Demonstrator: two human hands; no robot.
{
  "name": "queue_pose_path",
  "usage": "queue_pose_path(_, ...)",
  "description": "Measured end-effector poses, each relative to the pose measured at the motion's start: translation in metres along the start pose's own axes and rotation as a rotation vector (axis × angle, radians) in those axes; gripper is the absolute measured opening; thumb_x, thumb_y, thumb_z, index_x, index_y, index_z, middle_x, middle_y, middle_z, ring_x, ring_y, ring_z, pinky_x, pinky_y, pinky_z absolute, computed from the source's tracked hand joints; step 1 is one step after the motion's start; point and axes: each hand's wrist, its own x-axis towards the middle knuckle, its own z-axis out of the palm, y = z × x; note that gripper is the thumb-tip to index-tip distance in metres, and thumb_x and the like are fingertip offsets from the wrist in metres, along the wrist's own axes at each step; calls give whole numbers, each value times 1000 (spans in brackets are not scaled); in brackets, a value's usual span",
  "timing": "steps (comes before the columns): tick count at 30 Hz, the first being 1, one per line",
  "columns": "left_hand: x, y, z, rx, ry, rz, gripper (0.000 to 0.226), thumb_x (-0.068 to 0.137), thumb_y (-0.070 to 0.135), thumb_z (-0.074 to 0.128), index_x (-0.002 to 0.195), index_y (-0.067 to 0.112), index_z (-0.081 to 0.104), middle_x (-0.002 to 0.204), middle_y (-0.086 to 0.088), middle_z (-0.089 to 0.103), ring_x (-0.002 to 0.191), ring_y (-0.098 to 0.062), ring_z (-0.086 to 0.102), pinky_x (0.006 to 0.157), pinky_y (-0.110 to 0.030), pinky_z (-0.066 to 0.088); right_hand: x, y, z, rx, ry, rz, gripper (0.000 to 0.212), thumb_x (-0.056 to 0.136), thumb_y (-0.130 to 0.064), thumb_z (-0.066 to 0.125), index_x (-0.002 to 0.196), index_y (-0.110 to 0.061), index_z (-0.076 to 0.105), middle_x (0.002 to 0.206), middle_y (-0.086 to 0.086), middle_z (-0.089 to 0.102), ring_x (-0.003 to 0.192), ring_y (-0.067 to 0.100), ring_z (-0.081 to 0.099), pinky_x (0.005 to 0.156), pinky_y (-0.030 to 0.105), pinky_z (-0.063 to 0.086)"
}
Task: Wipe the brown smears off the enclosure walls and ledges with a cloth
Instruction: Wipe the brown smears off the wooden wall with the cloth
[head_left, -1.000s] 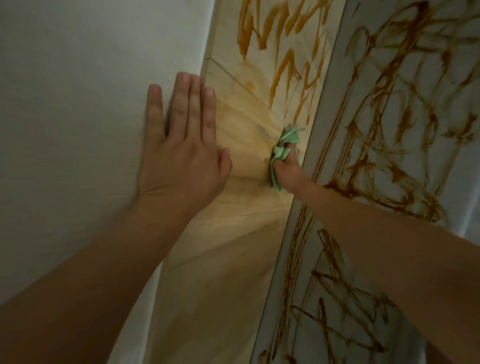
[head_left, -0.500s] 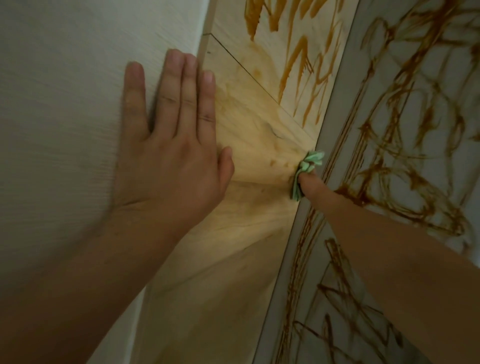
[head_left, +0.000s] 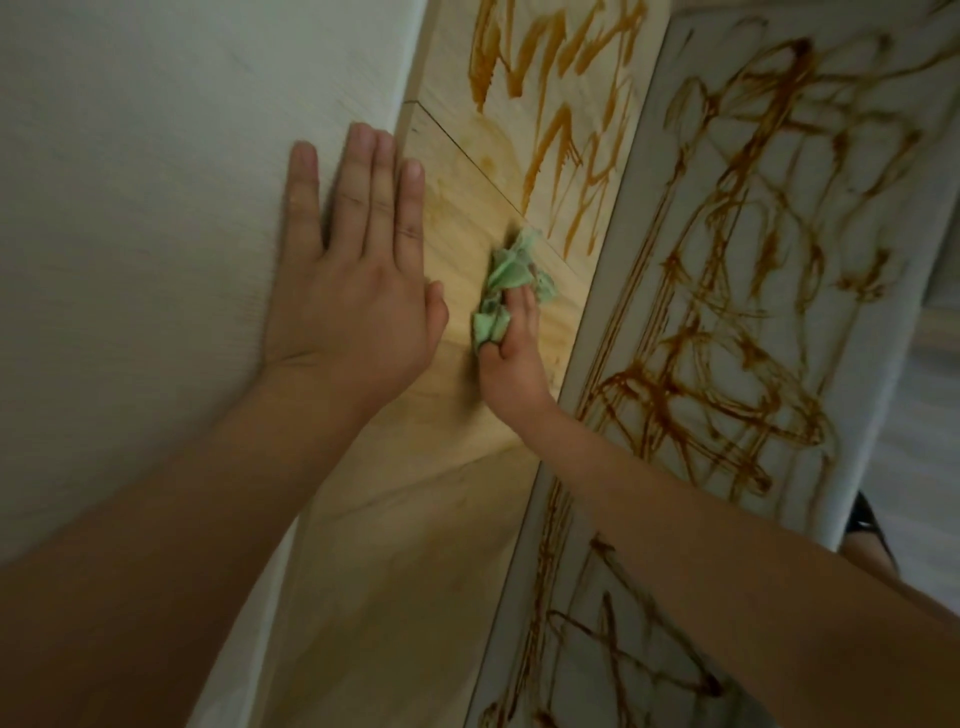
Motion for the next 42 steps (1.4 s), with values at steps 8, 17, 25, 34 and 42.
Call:
queue_pose_path(8, -1, 2, 8, -16, -3, 17, 82, 104, 51, 14, 160, -5, -9, 168, -30, -4, 158, -41, -10, 123, -64, -6, 69, 139, -25, 76, -7, 510, 64, 105, -15, 39, 163, -25, 15, 140, 3, 47, 129, 27, 48, 108, 39, 41)
queue_pose_path(17, 1, 1, 8, -52, 0, 10, 82, 105, 49, 19, 160, -5, -8, 168, -30, -7, 157, -41, -11, 124, -65, -6, 91, 178, -24, 315, -27, 653, 62, 102, -44, 34, 161, -30, 23, 153, 5, 43, 137, 34, 44, 116, 62, 38)
queue_pose_path(25, 0, 1, 8, -53, -12, 12, 81, 105, 49, 16, 159, -5, -11, 167, -31, -9, 156, -42, -15, 121, -65, -10, 163, 72, -76, 272, 95, 488, 54, 104, -24, 36, 158, -25, 35, 147, 8, 50, 131, 31, 49, 114, 50, 42)
queue_pose_path(34, 3, 2, 3, -47, -2, -6, 79, 104, 46, 12, 159, -6, -12, 167, -32, -11, 156, -43, -15, 121, -65, -13, 60, -87, -30, 143, 36, -236, 75, 94, -6, 42, 162, -25, 18, 164, 7, 31, 152, 28, 28, 127, 46, 23)
queue_pose_path(42, 2, 2, 6, -43, -15, -14, 81, 103, 48, 14, 159, -6, -12, 166, -32, -13, 156, -43, -17, 121, -65, -16, 123, -67, -67, 142, 61, 95, 76, 94, -19, 42, 165, -25, 13, 166, 5, 27, 153, 29, 26, 126, 40, 24)
